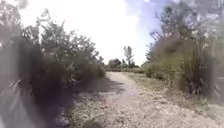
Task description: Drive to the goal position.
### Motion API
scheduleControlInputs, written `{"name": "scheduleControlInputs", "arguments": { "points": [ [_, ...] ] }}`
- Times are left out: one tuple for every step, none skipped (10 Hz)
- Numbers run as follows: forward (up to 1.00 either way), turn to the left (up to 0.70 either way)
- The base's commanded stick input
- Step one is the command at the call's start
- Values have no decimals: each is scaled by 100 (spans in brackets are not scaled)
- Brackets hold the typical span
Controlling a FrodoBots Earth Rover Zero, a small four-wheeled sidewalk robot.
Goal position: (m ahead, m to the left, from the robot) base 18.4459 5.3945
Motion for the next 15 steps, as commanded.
{"name": "scheduleControlInputs", "arguments": {
  "points": [
    [90, -14],
    [90, 0],
    [90, 0],
    [90, 0],
    [90, -5],
    [90, -26],
    [90, -20],
    [90, 0],
    [90, 0],
    [90, 0],
    [90, 0],
    [90, 0],
    [90, 0],
    [90, 0],
    [90, 0]
  ]
}}
